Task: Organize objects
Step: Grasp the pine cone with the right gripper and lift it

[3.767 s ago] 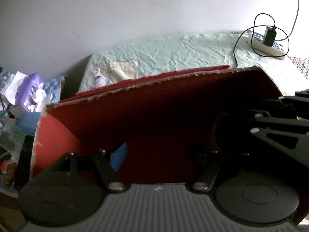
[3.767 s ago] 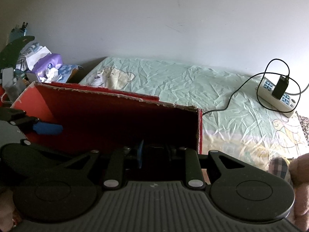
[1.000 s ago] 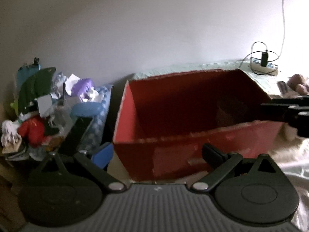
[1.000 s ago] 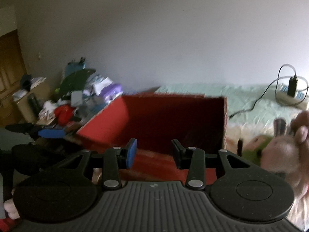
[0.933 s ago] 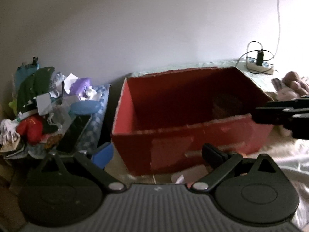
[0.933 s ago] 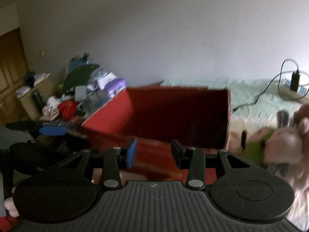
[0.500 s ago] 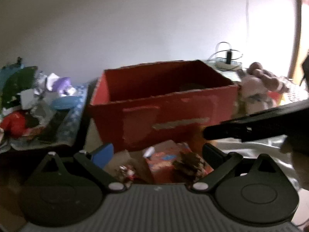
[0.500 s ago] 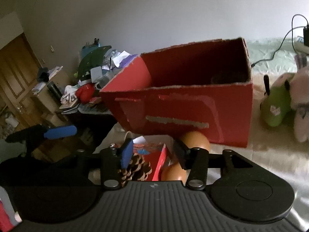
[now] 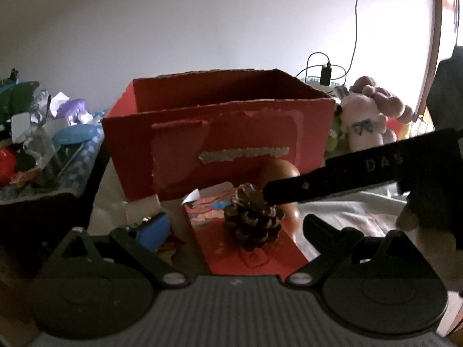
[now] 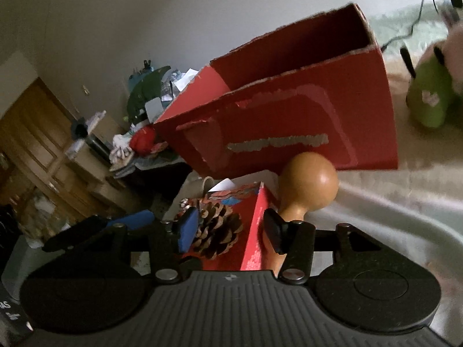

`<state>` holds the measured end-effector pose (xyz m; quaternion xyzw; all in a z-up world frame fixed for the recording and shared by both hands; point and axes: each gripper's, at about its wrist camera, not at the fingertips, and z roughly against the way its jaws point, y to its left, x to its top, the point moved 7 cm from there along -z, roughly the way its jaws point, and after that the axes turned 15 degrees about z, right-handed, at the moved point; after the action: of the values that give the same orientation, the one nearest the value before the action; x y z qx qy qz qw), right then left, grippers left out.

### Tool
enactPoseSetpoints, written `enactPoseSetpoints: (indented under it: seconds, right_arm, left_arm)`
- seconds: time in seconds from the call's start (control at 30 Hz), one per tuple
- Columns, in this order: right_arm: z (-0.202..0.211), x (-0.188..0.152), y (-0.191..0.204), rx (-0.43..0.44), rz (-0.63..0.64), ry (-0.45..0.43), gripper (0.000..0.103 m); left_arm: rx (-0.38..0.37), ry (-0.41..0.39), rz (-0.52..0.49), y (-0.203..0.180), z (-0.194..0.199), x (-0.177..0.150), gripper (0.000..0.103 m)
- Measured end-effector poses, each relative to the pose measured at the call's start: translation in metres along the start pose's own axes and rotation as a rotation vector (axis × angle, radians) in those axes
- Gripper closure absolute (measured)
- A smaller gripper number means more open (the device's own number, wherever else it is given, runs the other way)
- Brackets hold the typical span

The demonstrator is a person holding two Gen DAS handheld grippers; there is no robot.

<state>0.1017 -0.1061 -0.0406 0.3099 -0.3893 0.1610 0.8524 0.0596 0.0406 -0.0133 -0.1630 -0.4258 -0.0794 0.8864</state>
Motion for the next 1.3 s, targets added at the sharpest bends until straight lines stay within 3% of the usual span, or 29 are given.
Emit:
enactPoseSetpoints:
  seconds: [0.23,0.4,0.5,0.67,1.03,1.3]
  right_arm:
    - [0.0,-0.004,-0.002,0.062,-0.061,-0.024,0.05]
    - [-0.004,-0.005,0.002,0.074,-0.057,-0.025,0.051]
    - [-0.007,-0.006,0.003,0.087,-0.066,-0.021,0.059]
    - [-0.009,-0.01,0.004,0.1,-0.072,-0.023,0.064]
    - [0.0,-0.009,0.004,0.088,-0.043,-0.037,0.064]
    - [0.027,0.008,0.003,0.054,0.001,-0.085,0.064]
  left_arm:
    - [0.004,-0.028,0.012,0.002,-0.006,0.003,0.006]
    - [-0.006,-0.001,0.041,0.007,-0.017,0.002,0.024]
    - [-0.02,0.016,0.058,0.009,-0.022,0.0,0.036]
    - [-0.045,0.033,0.067,0.008,-0.025,-0.005,0.048]
    - [-0.056,0.019,0.054,0.0,-0.02,-0.004,0.049]
    - [-0.09,-0.008,0.005,-0.023,-0.01,0.013,0.049]
